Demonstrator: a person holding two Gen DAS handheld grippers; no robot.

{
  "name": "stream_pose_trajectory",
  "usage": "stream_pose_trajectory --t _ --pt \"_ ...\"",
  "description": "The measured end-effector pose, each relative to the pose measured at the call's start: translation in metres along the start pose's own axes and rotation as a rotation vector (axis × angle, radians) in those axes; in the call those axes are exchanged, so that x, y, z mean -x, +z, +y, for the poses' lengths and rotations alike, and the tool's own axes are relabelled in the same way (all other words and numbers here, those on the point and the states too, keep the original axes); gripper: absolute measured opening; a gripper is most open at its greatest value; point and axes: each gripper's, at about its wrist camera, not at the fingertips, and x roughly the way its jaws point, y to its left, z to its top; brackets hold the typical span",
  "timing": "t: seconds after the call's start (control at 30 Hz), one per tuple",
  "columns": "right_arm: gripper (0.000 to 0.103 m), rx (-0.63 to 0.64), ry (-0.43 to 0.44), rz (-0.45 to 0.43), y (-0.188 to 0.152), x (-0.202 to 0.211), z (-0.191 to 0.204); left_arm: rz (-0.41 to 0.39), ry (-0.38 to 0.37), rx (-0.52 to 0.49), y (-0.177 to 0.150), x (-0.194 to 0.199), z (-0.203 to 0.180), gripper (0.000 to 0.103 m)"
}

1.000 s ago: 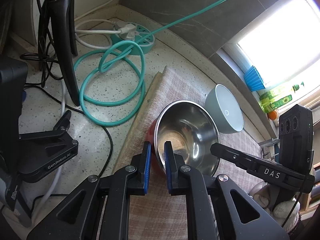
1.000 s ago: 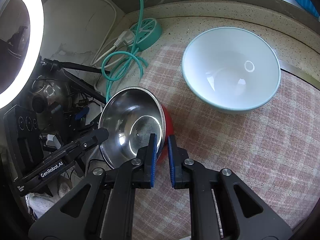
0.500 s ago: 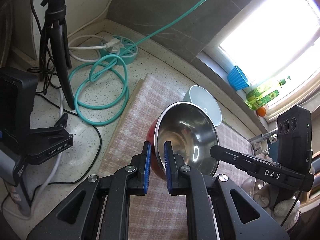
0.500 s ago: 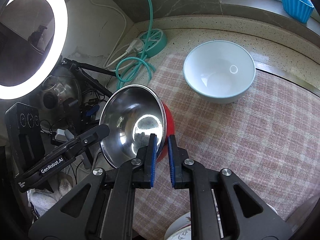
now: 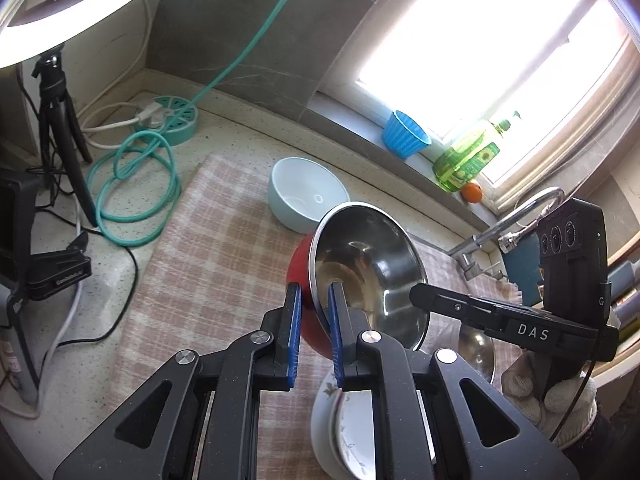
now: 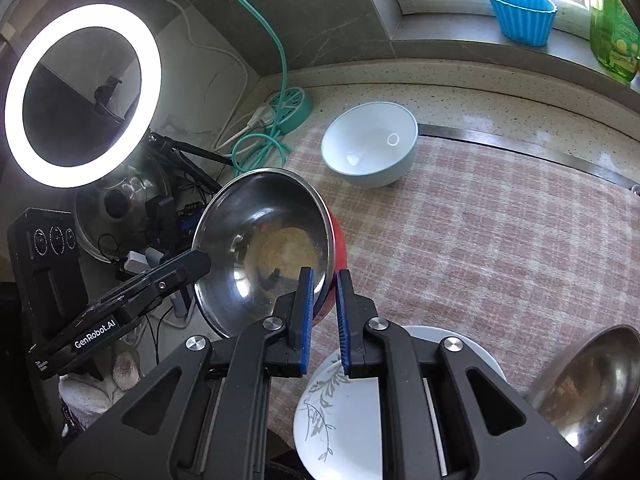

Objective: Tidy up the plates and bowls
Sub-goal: 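Lift and carry the red steel bowl over the large steel bowl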

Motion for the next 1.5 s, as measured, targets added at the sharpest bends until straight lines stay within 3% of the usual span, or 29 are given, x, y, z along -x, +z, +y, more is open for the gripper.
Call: stream_pose_trajectory --t 0.87,1.17,1.5 --pt "0.011 -0.180 -0.117 -0.104 -0.088 0.128 -0.124 0.136 -0.161 -0.194 -0.048 -0.052 -0.150 0.011" --pt "0.011 -0.200 -0.202 -0.086 -0.109 0.141 -0.164 0.208 -0.162 -0.274 -0.068 -0.086 -0.187 0.011" --pt "0.011 -0.182 -0.280 -0.019 -0.117 0.125 -0.194 0.275 -0.099 -0.361 -0.088 -0.118 -0.211 0.011"
